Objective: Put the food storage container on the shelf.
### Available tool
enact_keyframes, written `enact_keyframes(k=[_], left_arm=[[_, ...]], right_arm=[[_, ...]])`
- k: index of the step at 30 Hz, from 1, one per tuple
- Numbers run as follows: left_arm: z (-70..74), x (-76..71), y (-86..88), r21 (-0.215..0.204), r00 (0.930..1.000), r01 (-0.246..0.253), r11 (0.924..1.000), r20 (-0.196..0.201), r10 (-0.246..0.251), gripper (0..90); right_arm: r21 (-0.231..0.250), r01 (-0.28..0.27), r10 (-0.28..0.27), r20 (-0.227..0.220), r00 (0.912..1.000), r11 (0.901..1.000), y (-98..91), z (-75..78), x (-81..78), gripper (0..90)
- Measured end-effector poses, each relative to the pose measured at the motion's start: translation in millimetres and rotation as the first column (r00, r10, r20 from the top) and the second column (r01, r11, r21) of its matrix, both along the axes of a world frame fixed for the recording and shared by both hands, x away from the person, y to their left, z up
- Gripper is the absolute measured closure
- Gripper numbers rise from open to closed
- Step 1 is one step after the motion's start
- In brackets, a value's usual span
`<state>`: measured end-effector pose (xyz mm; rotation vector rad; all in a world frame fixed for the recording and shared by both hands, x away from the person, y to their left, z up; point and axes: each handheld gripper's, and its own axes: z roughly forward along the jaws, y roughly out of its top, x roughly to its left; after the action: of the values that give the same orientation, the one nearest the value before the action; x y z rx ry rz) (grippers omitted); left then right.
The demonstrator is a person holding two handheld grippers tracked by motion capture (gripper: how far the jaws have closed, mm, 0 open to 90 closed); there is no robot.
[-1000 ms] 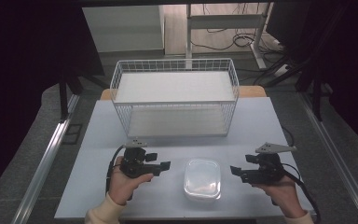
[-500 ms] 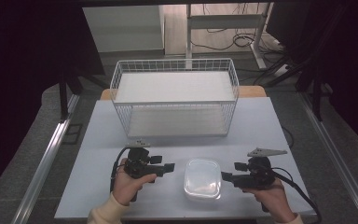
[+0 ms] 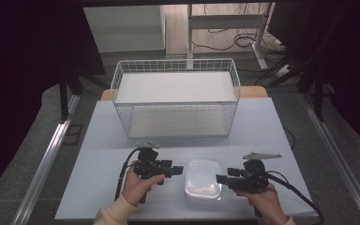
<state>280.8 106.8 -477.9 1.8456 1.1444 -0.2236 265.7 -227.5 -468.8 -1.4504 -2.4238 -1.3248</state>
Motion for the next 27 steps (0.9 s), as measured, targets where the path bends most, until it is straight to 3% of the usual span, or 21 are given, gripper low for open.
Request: enact_keyframes(k=[7, 11, 13, 15, 16, 18, 23, 27], left_arm=[[-7.1, 5.4, -8.9, -0.023, 0.9978, 0.039, 0.9990, -0.053, -0.040, 35.1], [-12.2, 6.5, -16.0, -0.007, 0.9958, 0.054, 0.9985, -0.074, -0.054, 36.0], [-14.9, 7.3, -18.7, -0.021, 0.9938, 0.056, 0.9982, -0.095, -0.058, 36.5], [-20.0, 9.1, -18.6, -0.077, 0.9868, 0.055, 0.9955, -0.148, -0.066, 38.0], [-22.0, 10.1, -18.4, -0.071, 0.9838, 0.069, 0.9951, -0.160, -0.079, 38.3], [-23.5, 9.8, -20.3, -0.051, 0.9851, 0.063, 0.9967, -0.157, -0.071, 40.1], [-27.2, 10.5, -25.3, -0.093, 0.9755, 0.091, 0.9915, -0.192, -0.108, 49.1], [-26.5, 8.0, -27.2, -0.064, 0.9789, 0.064, 0.9959, -0.190, -0.075, 56.3]], right_arm=[[-0.017, 0.006, -0.006, -0.016, 0.9999, 0.9998, 4.1, -6.8, 0.7, 36.8], [-0.018, 0.007, -0.008, -0.029, 0.9995, 0.9998, 6.4, -10.5, 0.5, 37.8], [-0.017, 0.009, -0.009, -0.033, 0.9994, 0.9998, 7.6, -12.1, 0.5, 38.5], [-0.015, 0.011, -0.012, -0.036, 0.9993, 0.9998, 8.1, -13.0, 0.6, 39.7], [-0.012, 0.015, -0.015, -0.035, 0.9993, 0.9998, 8.3, -13.3, 0.4, 40.6], [-0.006, 0.023, -0.023, -0.031, 0.9992, 0.9997, 8.3, -13.5, 0.0, 42.8], [0.010, 0.024, -0.023, -0.052, 0.9984, 0.9997, 9.8, -16.3, -0.1, 46.8], [0.036, 0.052, -0.050, -0.071, 0.9962, 0.9980, 7.4, -17.3, 0.0, 52.7]])
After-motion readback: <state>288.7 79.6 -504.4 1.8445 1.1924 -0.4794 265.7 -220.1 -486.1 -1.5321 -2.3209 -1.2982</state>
